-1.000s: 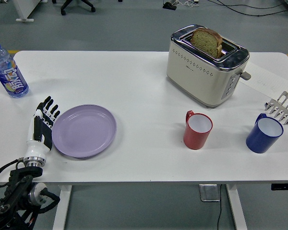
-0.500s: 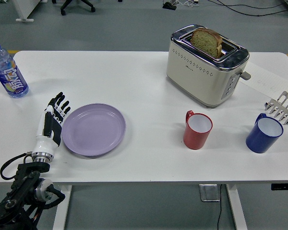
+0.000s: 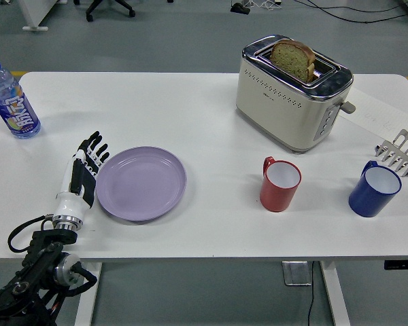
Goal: Push plate across desktop
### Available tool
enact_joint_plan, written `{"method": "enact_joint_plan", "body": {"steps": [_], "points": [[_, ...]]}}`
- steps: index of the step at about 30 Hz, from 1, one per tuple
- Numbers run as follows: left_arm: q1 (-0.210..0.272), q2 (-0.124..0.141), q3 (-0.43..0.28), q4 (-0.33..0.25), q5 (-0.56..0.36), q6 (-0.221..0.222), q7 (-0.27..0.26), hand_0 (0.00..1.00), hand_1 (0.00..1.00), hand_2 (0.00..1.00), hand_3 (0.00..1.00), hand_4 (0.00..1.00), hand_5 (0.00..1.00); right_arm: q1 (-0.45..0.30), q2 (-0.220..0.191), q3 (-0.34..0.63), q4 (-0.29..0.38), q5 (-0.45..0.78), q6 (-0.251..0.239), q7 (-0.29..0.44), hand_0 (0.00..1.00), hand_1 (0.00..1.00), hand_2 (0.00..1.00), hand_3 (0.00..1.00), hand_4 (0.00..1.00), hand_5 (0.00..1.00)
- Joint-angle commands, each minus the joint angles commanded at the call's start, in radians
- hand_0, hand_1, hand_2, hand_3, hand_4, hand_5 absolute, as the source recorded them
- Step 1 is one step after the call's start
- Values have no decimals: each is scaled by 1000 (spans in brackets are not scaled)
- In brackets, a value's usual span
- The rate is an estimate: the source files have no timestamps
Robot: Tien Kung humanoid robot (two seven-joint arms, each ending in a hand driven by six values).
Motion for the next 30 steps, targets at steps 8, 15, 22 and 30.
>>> {"method": "enact_joint_plan", "body": {"steps": [8, 15, 22, 30], "points": [[-3, 0, 32, 1, -12, 3, -6, 880, 912, 954, 888, 501, 998, 0, 0, -1, 0, 0, 0, 0, 608, 545, 634, 627, 134, 355], [-7, 0, 59, 2, -24, 5, -11, 880, 911, 954, 888, 501, 998, 1, 0, -2, 0, 1, 0, 0, 607, 545, 634, 627, 134, 355], [-10, 0, 90, 0, -36, 3, -11, 880, 911, 954, 887, 501, 998, 1, 0, -3, 0, 3, 1, 0, 607, 545, 634, 627, 134, 355], [-13, 0, 127, 1, -50, -2, -13, 880, 911, 953, 886, 501, 998, 0, 1, -4, 0, 5, 0, 0, 607, 545, 634, 627, 134, 355]]}}
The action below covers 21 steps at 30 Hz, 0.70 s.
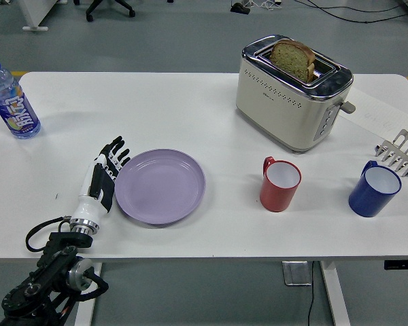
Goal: Push plate across desktop
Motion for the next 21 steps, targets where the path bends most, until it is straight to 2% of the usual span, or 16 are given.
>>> {"method": "enact_joint_plan", "body": {"steps": [21], "points": [[-5, 0, 93, -6, -19, -8, -17, 876, 907, 952, 883, 497, 998, -9, -1, 0, 0, -1, 1, -1, 608, 545, 633, 627, 135, 354]]}}
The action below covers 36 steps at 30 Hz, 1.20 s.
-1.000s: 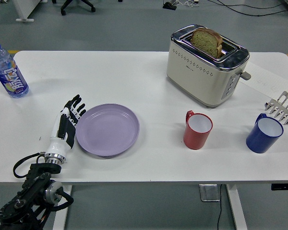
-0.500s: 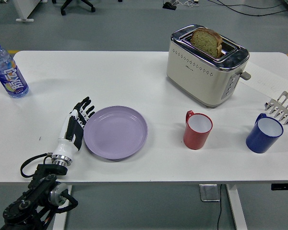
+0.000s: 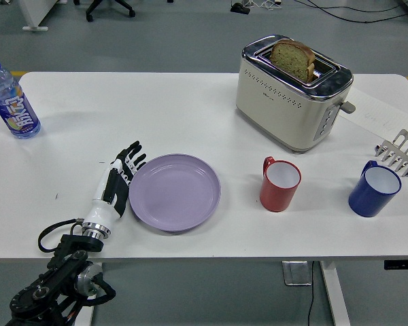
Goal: Push plate across desktop
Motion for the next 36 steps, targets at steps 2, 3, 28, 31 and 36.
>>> {"method": "enact_joint_plan", "body": {"steps": [2, 3, 28, 31, 36], "points": [[-1, 0, 7, 1, 0, -1, 0, 874, 904, 948, 877, 497, 998, -1, 0, 0, 0, -1, 0, -1, 607, 545, 633, 627, 135, 354], [-1, 0, 11, 2, -1, -1, -1, 874, 904, 948, 877, 497, 998, -2, 0, 1, 0, -2, 0, -1, 607, 545, 633, 627, 135, 354], [-44, 0, 121, 10, -24, -2, -6, 869, 898, 942, 872, 497, 998, 0, 0, -5, 0, 0, 2, -1, 607, 545, 632, 627, 136, 355], [-46, 0, 138, 10, -28, -3, -6, 869, 898, 942, 872, 497, 998, 0, 1, -6, 0, 0, 2, -1, 607, 545, 632, 627, 136, 355], [-52, 0, 162, 11, -32, -4, -7, 869, 897, 941, 871, 496, 998, 0, 1, -5, 0, -2, 2, -2, 607, 545, 632, 627, 135, 355]]}}
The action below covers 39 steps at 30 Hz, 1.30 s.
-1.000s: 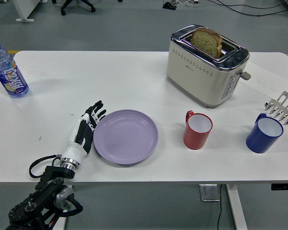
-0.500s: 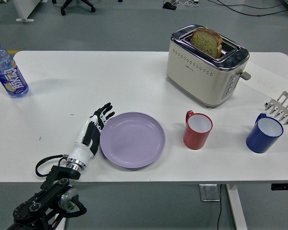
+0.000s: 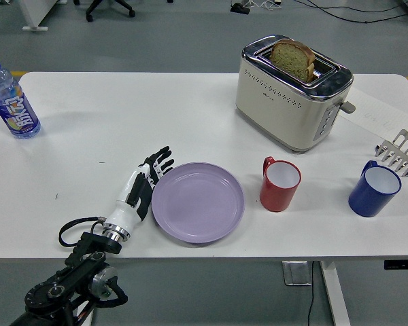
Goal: Push plate across desktop
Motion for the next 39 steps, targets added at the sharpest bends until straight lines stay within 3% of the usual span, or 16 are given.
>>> {"method": "enact_joint_plan", "body": {"steps": [17, 27, 35, 39], "points": [[-16, 0, 51, -1, -11, -3, -5, 867, 896, 940, 869, 496, 998, 2, 4, 1, 0, -8, 1, -3, 608, 545, 632, 627, 135, 355], [-20, 0, 30, 0, -6, -1, -8, 868, 896, 939, 869, 495, 998, 2, 3, -2, 0, -6, 2, -1, 607, 545, 632, 627, 134, 355], [-17, 0, -63, -6, 24, 16, -5, 868, 895, 939, 867, 495, 998, 5, 2, -3, 0, -2, 0, 0, 608, 545, 632, 627, 134, 355], [-10, 0, -154, -28, 51, 25, 13, 864, 881, 934, 862, 494, 998, 7, -1, -1, 0, -1, 0, 0, 608, 545, 632, 627, 134, 355]]}}
